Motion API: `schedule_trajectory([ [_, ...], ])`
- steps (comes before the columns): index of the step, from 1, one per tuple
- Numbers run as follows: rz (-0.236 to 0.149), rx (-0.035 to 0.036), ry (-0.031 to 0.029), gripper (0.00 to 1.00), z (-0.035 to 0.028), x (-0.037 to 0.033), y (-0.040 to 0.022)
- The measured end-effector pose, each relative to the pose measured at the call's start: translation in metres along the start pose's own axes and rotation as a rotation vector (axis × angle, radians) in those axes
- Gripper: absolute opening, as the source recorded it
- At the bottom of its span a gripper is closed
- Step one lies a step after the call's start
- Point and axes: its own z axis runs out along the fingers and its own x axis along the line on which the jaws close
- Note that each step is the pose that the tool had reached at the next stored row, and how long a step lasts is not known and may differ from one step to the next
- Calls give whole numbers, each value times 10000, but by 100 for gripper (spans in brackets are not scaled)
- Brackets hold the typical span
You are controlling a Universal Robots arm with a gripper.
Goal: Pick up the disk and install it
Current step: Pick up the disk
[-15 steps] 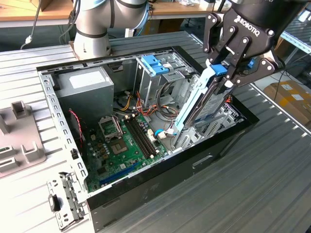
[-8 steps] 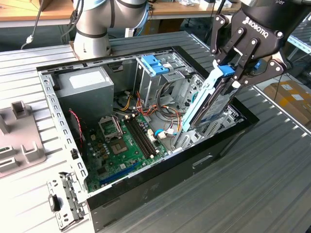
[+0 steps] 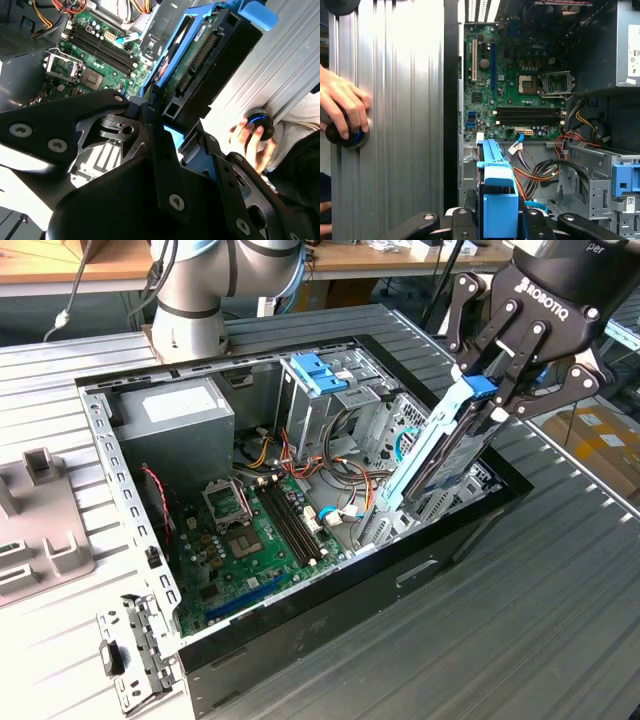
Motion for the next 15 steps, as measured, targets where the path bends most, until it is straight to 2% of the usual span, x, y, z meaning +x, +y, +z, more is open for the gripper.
schedule_trajectory([
  [12,1,-9,-4,37,1,22,-201],
  [13,1,-9,-36,37,0,22,-228],
  [15,1,-10,-63,37,-1,22,-251],
])
